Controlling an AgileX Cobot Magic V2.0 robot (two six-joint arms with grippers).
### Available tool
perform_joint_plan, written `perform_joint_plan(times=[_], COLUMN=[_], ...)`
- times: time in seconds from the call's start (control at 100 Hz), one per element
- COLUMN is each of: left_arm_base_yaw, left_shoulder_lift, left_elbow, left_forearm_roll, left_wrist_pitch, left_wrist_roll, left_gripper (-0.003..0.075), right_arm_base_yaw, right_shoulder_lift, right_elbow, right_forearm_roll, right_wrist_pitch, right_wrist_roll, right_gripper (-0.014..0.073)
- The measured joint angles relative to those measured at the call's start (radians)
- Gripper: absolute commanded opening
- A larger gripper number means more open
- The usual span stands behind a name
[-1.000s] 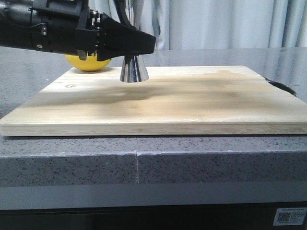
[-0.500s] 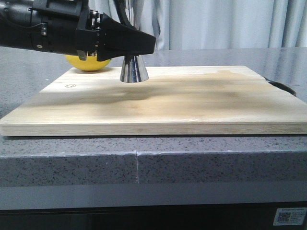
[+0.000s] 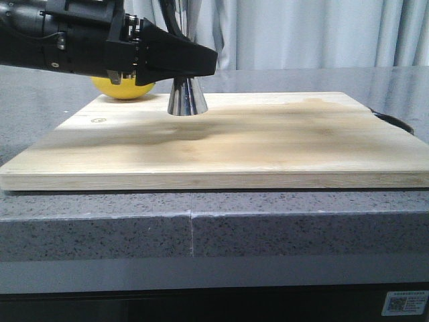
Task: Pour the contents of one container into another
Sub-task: 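Carry the beaker over the jigger held by the left gripper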
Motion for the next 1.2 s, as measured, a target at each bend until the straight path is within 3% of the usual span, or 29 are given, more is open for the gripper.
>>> perform_joint_plan(times=[1.2], left_arm_base_yaw=[-0.002], left_shoulder_lift=[0.000], left_elbow=[0.000], left_forearm_roll=[0.010], left_wrist_pitch=[0.000], left_wrist_roll=[-0.002], left_gripper=[-0.0019], right_arm_base_yaw=[0.000], right_shoulder_lift=[0.000], right_elbow=[-0.002], right_forearm_roll=[-0.136], right_wrist_pitch=[0.002], right_wrist_roll=[0.000], right_gripper=[0.0121])
